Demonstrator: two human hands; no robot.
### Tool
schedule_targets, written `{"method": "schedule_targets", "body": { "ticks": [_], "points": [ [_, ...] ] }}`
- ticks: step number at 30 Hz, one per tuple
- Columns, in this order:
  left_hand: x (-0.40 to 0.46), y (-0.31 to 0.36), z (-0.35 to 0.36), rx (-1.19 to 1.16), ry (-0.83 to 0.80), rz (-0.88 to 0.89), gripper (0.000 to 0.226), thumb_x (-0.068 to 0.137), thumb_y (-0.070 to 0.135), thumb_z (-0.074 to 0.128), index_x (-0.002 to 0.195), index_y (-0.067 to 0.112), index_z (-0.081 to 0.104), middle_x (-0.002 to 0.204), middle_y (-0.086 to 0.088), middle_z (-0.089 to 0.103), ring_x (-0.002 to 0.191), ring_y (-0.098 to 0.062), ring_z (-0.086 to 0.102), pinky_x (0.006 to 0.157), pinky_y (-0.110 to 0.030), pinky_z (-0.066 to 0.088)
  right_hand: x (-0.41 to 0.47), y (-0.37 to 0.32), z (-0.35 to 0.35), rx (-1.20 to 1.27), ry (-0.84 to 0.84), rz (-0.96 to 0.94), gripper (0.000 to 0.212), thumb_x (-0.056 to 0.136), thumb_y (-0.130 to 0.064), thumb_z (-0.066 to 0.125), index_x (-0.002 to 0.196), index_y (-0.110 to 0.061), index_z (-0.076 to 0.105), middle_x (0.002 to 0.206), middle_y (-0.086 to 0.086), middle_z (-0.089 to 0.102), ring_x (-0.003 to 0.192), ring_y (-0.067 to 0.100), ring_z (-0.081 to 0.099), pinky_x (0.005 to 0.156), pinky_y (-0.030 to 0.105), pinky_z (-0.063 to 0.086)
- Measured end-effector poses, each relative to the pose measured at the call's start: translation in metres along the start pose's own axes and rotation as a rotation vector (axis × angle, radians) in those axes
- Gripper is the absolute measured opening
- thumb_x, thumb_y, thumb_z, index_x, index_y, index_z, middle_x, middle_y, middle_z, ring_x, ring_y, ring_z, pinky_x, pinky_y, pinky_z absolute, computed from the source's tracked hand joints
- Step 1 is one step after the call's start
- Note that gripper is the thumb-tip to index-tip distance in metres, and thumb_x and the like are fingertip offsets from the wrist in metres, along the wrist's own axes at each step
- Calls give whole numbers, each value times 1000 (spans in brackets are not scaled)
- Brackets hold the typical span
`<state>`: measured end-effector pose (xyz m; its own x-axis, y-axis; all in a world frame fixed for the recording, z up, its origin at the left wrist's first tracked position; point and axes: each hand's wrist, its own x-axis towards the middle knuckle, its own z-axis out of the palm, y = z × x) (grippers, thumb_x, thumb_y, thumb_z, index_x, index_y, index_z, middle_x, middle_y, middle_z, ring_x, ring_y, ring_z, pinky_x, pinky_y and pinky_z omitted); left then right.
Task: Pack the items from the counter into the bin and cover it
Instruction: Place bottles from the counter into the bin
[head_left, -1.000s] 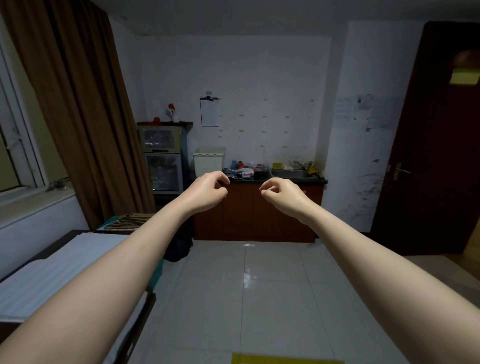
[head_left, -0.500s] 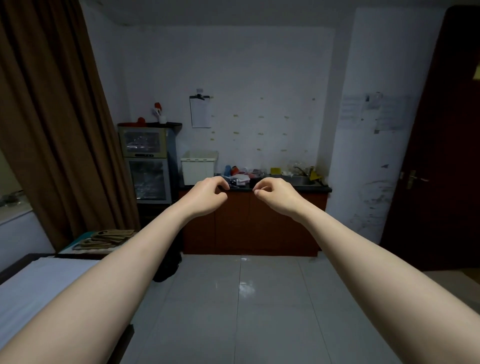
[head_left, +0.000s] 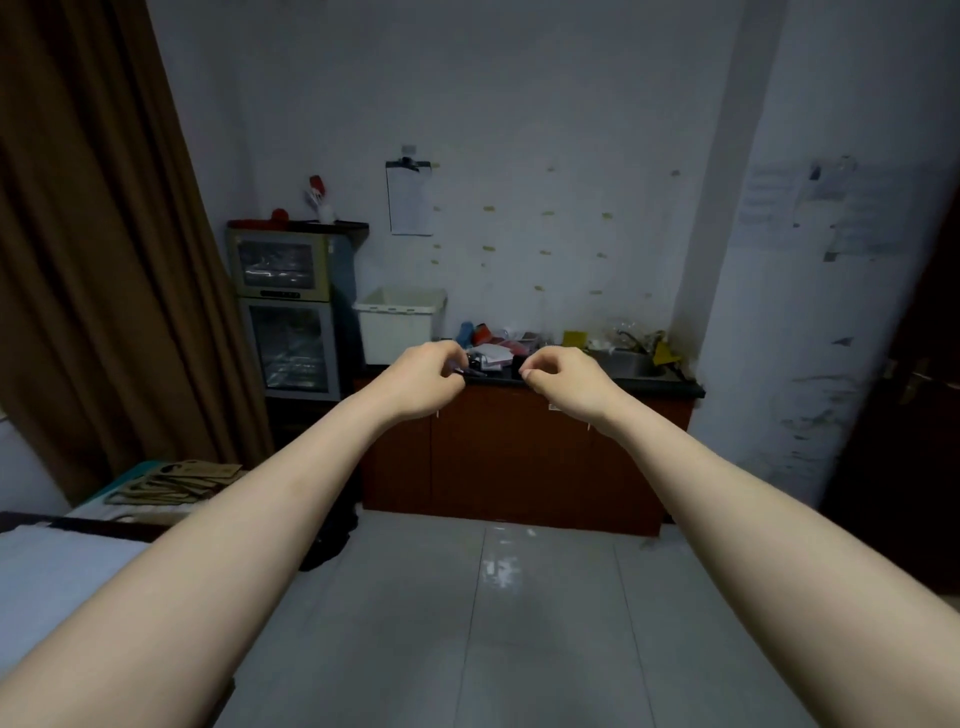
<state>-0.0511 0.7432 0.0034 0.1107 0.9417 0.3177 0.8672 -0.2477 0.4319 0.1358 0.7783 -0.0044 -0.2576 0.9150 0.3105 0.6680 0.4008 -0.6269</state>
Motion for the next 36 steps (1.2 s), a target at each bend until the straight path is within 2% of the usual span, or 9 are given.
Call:
{"method": "schedule_targets", "body": {
  "ticks": [5,7,10,12,18,19,22,29,36],
  "points": [
    [54,-24,18,26,-7,-8,31,91,13,48,120,10,57,124,-11,58,98,-19,54,81,-24,39,56,27,15,9,-16,1,23,94,-21,48,107,-12,65,105,2,60,87,15,52,75,27,41],
    [78,-37,23,19,-11,-13,30,91,13,48,118,10,58,121,-11,60,94,-17,52,80,-24,38,81,33,22,3,-17,-11,24,94,-20,49,107,-10,65,108,3,61,92,15,53,78,26,40],
    [120,-60,28,-14,-7,-25,29,92,12,47,119,9,57,119,-11,59,101,-21,54,81,-24,38,122,40,35,10,-20,-11,23,94,-20,49,108,-9,64,116,4,62,104,15,54,84,25,40],
    [154,-78,33,-39,-2,-17,29,92,12,47,119,10,57,115,-11,60,93,-19,54,78,-25,40,153,46,46,19,-10,-12,22,94,-20,49,106,-9,64,117,4,62,104,15,54,83,25,40],
    [263,-143,41,-58,-19,14,27,89,9,47,113,7,59,101,-17,64,79,-25,57,71,-31,46,262,64,84,-2,2,22,20,94,-18,49,104,-9,64,96,0,59,78,7,53,66,20,39],
    [280,-155,41,-59,-21,16,27,88,9,47,112,6,60,97,-18,65,77,-24,55,69,-30,44,283,66,91,4,6,30,21,94,-18,49,104,-8,64,96,1,59,79,8,54,66,21,41],
    [331,-196,37,-59,-26,14,27,87,9,48,112,7,60,86,-11,60,73,-21,51,67,-26,39,344,68,116,10,5,44,21,94,-17,50,102,-5,65,108,7,64,101,18,58,86,29,44],
    [429,-273,39,-49,-19,13,27,89,11,50,114,9,59,91,-9,58,83,-22,53,74,-28,40,455,78,165,37,16,59,22,93,-15,50,102,-3,66,104,11,66,96,20,58,81,26,42],
    [494,-316,58,-72,-59,3,26,91,11,49,114,8,58,98,-5,55,88,-18,50,76,-22,36,533,102,190,56,-10,73,22,94,-15,49,101,0,64,93,7,61,87,15,52,73,20,37]
  ]
}}
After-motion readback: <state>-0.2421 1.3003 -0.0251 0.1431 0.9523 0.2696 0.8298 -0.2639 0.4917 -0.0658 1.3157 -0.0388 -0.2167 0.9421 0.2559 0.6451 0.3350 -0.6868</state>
